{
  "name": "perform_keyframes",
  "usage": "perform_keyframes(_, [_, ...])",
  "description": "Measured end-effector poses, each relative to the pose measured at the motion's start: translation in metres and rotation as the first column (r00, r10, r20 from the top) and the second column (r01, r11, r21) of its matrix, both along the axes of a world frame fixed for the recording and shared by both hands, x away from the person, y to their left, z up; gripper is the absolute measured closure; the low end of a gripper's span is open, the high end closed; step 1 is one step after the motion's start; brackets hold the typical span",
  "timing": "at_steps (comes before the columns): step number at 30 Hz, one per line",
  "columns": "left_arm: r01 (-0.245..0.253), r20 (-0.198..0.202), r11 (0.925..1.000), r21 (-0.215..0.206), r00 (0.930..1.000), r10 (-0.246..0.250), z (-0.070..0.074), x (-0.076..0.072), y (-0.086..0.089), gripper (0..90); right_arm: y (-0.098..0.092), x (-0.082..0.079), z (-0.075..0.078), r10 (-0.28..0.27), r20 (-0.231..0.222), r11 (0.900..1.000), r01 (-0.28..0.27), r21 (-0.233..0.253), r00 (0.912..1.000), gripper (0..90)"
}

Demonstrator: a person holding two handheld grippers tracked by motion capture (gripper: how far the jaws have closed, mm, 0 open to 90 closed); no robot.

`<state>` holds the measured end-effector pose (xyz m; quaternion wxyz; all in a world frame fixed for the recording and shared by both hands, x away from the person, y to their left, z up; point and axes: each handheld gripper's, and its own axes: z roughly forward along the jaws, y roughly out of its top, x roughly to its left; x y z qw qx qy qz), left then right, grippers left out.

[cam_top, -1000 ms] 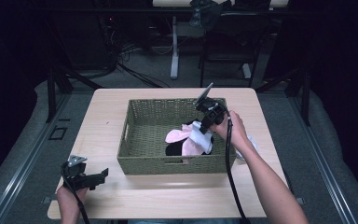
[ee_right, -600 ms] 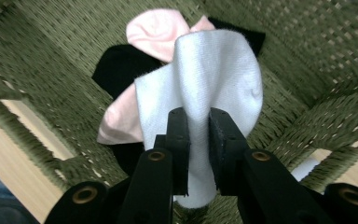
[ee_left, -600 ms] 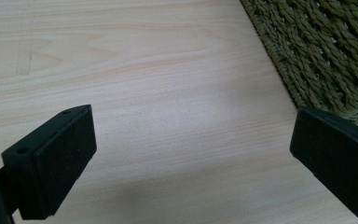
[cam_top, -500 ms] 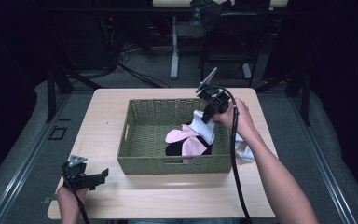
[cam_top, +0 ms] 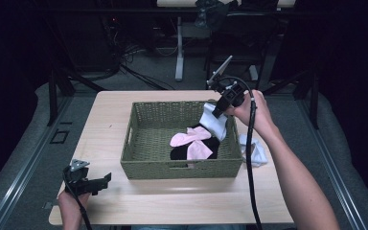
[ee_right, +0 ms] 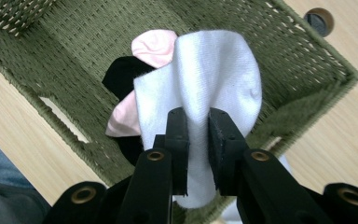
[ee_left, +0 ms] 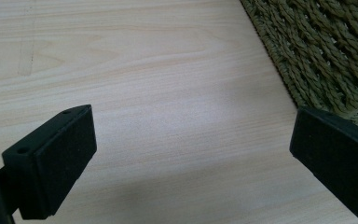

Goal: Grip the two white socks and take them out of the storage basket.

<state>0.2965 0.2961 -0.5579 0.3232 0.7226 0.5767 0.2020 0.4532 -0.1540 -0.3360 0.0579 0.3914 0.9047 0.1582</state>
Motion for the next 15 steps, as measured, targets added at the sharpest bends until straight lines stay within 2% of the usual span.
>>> perform_keyframes(2, [0.005,-0.011,1.0,0.007,0.9999,-0.005,0.001,0.0,0.0,0.5,-0.005,-0.002,0.004,-0.007,0.014,1.0,0.007,0.006,0.9999,79.2])
perform_keyframes(6, [0.005,-0.009,1.0,0.008,0.9999,-0.004,0.001,0.0,0.0,0.5,-0.015,-0.004,0.01,-0.016,0.025,1.0,0.016,0.0,0.9996,79.2])
perform_keyframes(8, [0.004,-0.002,1.0,0.006,1.0,-0.004,0.0,0.0,-0.001,0.5,-0.025,-0.007,0.015,-0.041,0.035,0.999,0.041,0.012,0.9985,79.2])
perform_keyframes(15, [0.002,-0.004,1.0,0.006,1.0,-0.002,0.0,0.0,0.0,0.5,-0.048,-0.01,0.02,-0.075,0.044,0.997,0.076,-0.006,0.9962,79.2])
